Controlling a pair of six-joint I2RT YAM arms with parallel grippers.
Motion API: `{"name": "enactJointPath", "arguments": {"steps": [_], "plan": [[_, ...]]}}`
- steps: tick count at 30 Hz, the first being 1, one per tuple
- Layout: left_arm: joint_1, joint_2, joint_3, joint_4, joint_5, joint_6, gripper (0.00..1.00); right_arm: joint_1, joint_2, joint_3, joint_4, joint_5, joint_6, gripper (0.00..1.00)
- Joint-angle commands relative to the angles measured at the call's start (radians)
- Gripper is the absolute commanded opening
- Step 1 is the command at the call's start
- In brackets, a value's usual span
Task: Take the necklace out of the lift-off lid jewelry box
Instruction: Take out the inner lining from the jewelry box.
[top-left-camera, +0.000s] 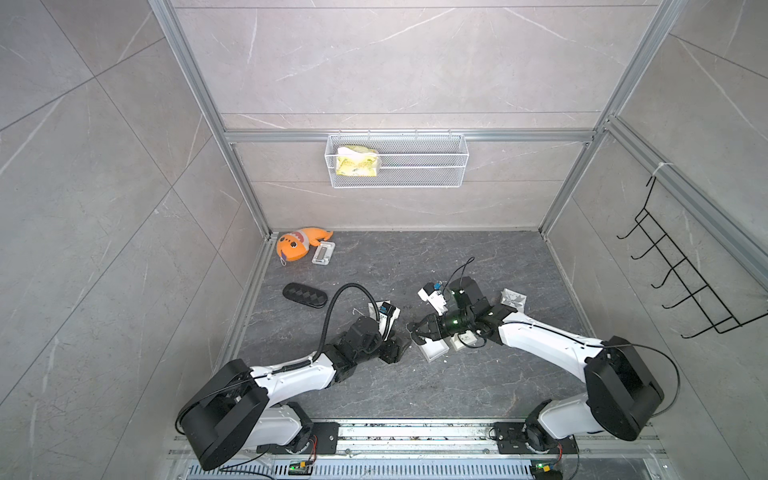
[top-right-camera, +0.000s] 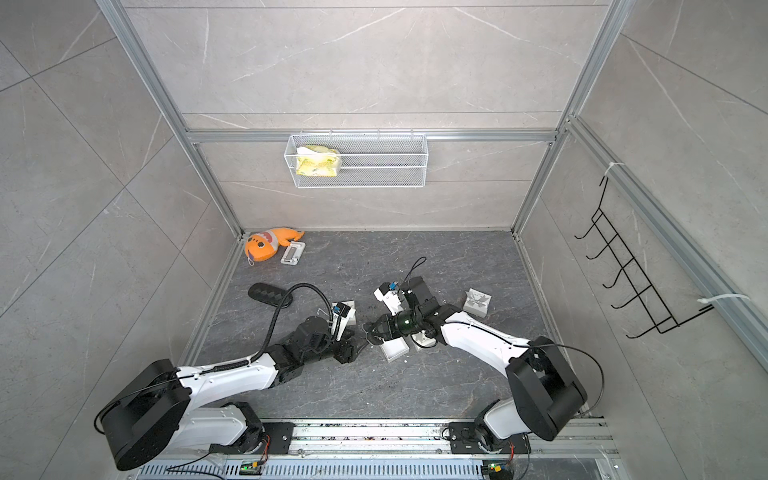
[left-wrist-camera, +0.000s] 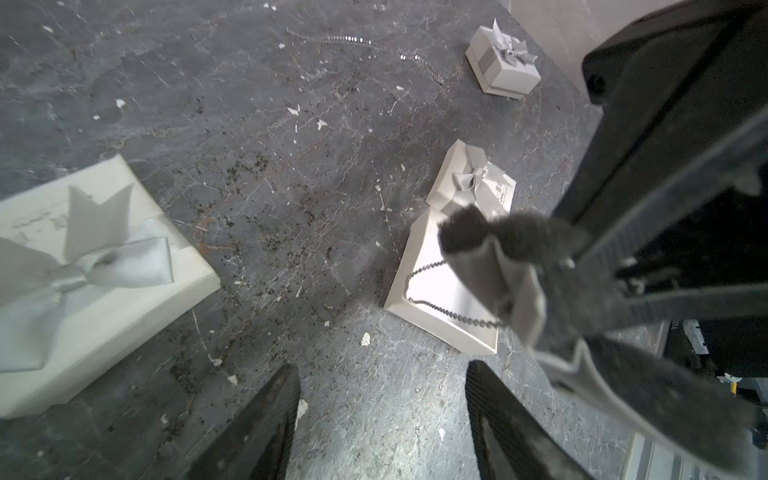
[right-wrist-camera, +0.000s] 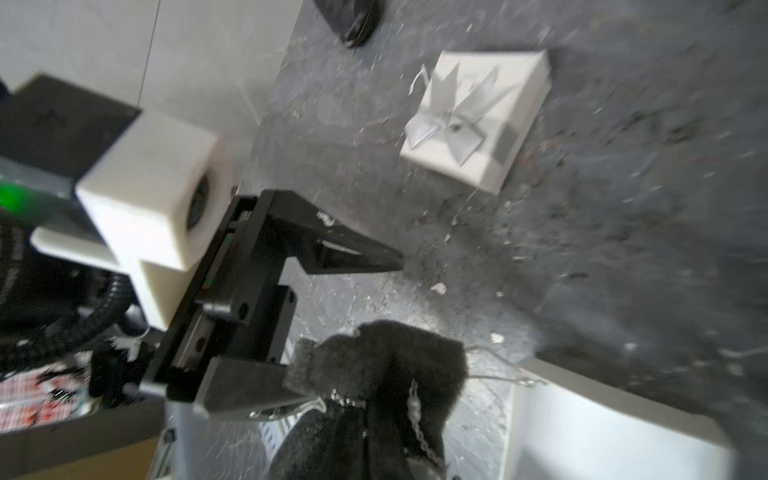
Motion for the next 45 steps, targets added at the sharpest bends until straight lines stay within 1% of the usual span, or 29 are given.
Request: {"name": "enactJointPath", "arguments": {"steps": [1, 3, 7, 10, 15, 21, 28, 33, 38, 43, 45], "plan": [[-0.001, -0.082, 0.066, -0.104, -0.016, 0.039, 0.66, -0.003, -0.094, 0.053, -0.064, 0.260, -0.024, 0.00], [0.001, -0.108, 0.099, -0.132, 0.021, 0.043, 0.66, -0.002, -0.125, 0.043, -0.051, 0.339, -0.032, 0.00], [0.003, -0.103, 0.177, -0.127, 0.112, 0.027, 0.65, 0.016, -0.151, 0.033, -0.035, 0.430, -0.057, 0.00], [0.002, -0.056, 0.264, -0.138, 0.164, 0.014, 0.63, 0.047, -0.165, 0.028, -0.033, 0.506, -0.080, 0.00], [0.002, 0.048, 0.375, -0.137, 0.222, -0.018, 0.58, 0.077, -0.194, 0.022, -0.011, 0.566, -0.097, 0.00], [0.004, 0.124, 0.422, -0.111, 0.266, -0.054, 0.50, 0.080, -0.219, 0.012, 0.004, 0.565, -0.092, 0.00], [0.007, 0.142, 0.425, -0.097, 0.231, -0.070, 0.44, 0.082, -0.225, 0.009, 0.010, 0.537, -0.082, 0.00], [0.014, 0.144, 0.417, -0.038, 0.255, -0.077, 0.43, 0.081, -0.222, 0.000, 0.015, 0.533, -0.079, 0.00], [0.014, 0.166, 0.427, -0.032, 0.267, -0.079, 0.43, 0.083, -0.222, -0.004, 0.022, 0.526, -0.077, 0.00], [0.015, 0.186, 0.431, -0.026, 0.270, -0.084, 0.32, 0.084, -0.233, -0.007, 0.015, 0.522, -0.076, 0.00], [0.015, 0.192, 0.432, -0.026, 0.268, -0.084, 0.29, 0.084, -0.238, -0.007, 0.014, 0.519, -0.073, 0.00]]}}
